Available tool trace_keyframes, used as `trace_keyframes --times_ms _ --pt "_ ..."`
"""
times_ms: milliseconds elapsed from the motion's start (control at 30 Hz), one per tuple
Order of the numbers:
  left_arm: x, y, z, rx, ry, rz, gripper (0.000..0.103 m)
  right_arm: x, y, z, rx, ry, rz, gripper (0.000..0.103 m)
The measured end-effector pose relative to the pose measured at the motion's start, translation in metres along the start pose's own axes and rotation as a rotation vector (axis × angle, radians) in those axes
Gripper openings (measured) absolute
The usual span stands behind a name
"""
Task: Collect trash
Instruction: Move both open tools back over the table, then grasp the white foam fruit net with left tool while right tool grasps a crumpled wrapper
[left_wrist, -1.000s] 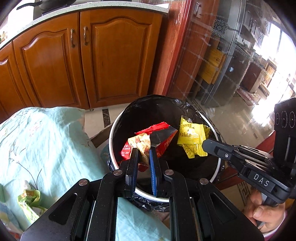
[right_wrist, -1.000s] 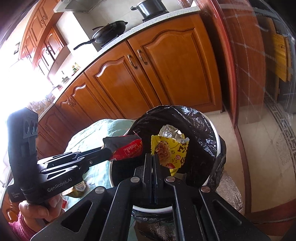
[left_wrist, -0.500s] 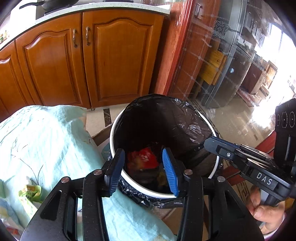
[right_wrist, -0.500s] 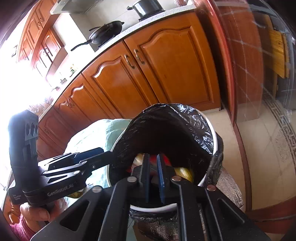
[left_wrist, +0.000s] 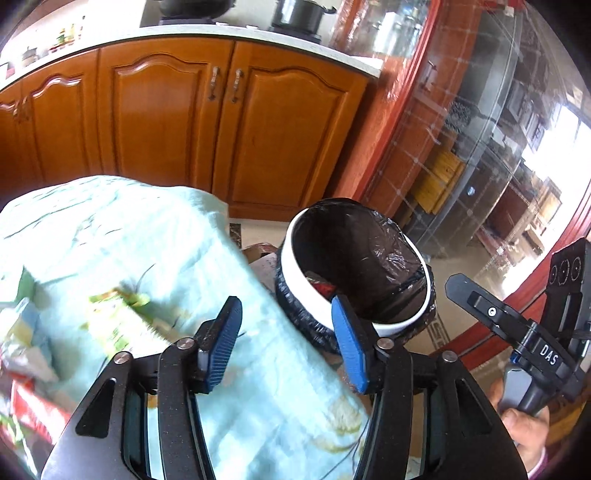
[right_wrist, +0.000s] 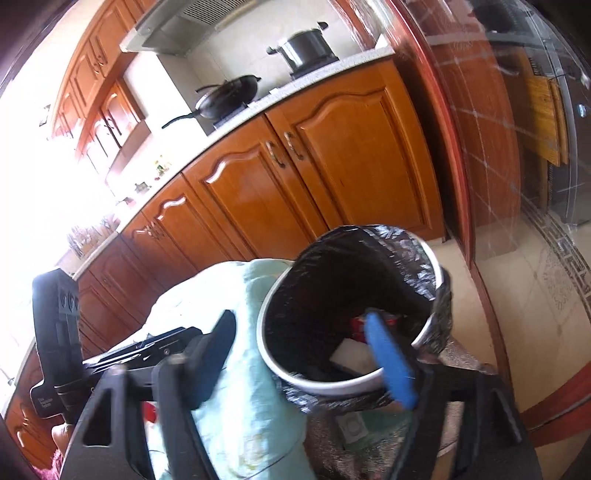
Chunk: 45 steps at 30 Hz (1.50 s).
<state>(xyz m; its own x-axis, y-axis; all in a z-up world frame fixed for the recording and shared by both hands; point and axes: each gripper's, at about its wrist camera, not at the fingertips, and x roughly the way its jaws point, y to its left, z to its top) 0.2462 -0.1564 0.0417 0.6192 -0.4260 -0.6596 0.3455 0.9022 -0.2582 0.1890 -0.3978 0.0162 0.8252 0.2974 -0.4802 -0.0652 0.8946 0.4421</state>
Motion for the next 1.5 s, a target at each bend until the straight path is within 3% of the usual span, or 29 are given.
trace_keyframes --times_ms 633,1500 --pt "-0.098 0.094 -0.065 -0.172 -0.090 0.117 0.057 0.026 0.095 -0.064 -0.090 0.136 0.153 0.086" --pt "-0.156 0.188 -0.103 -0.344 -0.155 0.229 0.057 0.059 0.185 -0.092 -0.210 0.233 0.247 0.086"
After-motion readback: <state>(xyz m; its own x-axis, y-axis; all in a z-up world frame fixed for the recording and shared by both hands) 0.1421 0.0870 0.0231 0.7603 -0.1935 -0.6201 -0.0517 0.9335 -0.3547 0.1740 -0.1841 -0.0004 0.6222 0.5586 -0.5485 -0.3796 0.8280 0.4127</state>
